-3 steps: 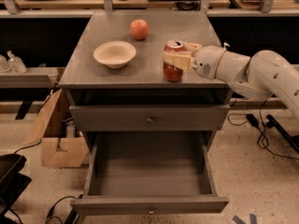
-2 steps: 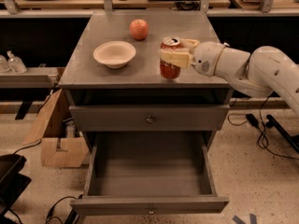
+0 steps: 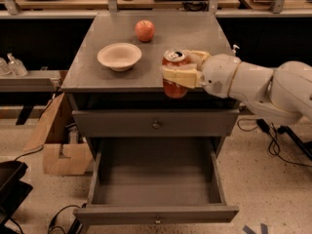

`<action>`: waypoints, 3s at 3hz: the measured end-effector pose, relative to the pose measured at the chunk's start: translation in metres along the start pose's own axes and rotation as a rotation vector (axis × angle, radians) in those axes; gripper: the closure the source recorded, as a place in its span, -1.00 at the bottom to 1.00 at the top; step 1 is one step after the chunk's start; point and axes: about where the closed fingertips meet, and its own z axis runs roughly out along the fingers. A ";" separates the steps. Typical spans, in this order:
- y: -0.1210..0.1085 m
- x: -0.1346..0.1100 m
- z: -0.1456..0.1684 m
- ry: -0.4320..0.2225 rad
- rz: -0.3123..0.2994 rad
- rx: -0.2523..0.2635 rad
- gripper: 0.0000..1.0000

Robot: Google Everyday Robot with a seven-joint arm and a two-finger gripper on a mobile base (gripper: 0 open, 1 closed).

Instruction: Place coke can into middle drawer

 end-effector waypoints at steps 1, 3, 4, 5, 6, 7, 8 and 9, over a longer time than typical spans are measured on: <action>0.055 0.017 -0.024 0.055 -0.004 -0.070 1.00; 0.056 0.030 -0.008 0.041 -0.001 -0.099 1.00; 0.094 0.112 0.045 0.001 0.046 -0.182 1.00; 0.132 0.190 0.079 -0.028 0.045 -0.246 1.00; 0.164 0.266 0.107 -0.028 0.026 -0.274 1.00; 0.181 0.340 0.140 -0.022 0.043 -0.291 1.00; 0.186 0.402 0.171 -0.009 0.078 -0.312 1.00; 0.175 0.442 0.188 0.017 0.084 -0.339 1.00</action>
Offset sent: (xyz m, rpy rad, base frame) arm -0.0469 0.0095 -0.0141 -0.0419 0.0218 0.0529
